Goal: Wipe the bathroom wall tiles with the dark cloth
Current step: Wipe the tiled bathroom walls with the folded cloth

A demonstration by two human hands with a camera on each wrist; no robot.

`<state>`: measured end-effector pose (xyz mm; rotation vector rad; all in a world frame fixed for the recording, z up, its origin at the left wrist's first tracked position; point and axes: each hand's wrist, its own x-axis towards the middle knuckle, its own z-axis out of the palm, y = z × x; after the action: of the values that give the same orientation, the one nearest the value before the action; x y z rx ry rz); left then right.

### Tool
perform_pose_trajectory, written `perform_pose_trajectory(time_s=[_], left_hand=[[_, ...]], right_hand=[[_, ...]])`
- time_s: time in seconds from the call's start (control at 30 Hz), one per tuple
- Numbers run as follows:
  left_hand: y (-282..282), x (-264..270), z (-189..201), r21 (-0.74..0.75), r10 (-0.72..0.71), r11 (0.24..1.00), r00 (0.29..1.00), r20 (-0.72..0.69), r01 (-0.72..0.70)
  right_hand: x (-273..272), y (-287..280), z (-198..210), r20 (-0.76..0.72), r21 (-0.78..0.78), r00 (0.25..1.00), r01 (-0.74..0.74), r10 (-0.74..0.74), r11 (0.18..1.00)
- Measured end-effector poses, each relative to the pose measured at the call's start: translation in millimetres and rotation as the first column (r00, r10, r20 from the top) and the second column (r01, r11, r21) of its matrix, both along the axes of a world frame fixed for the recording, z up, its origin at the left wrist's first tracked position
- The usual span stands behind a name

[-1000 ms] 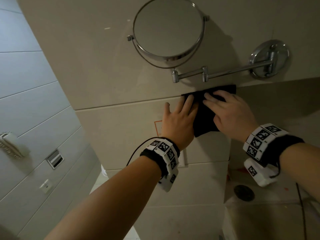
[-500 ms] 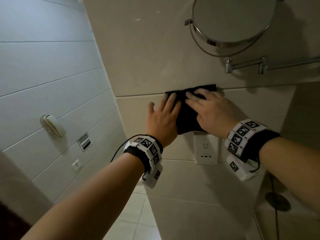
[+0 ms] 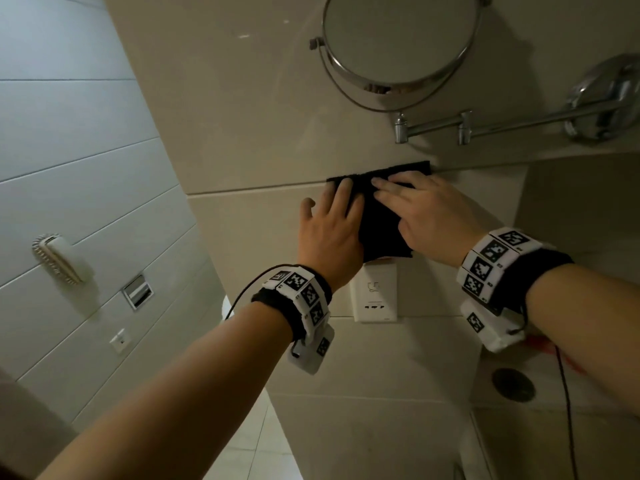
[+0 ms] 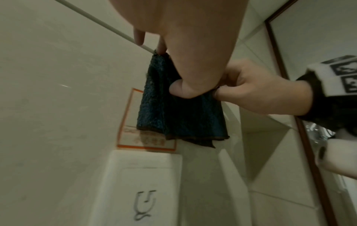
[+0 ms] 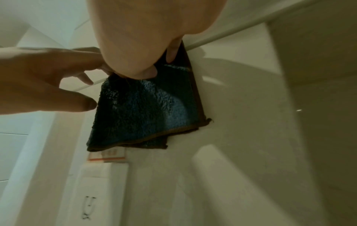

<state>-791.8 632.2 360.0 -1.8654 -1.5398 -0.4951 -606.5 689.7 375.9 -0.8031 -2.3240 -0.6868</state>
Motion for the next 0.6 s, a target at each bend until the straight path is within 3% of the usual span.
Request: perform_pose_trajectory(time_s=[0.37,0.6], left_hand=[[19,109,2,-0.082,-0.121,0.990,0.990,-0.070,0.115],[26,123,4,-0.097,-0.140,0.987,0.985,-0.098,0.130]], right_hand=[[114,2,-4,-0.023,-0.019,0.990,0.140,-0.140,0.990],[136,9,-8,-0.022,0.013,0.991,0.135,-0.135,0.991]])
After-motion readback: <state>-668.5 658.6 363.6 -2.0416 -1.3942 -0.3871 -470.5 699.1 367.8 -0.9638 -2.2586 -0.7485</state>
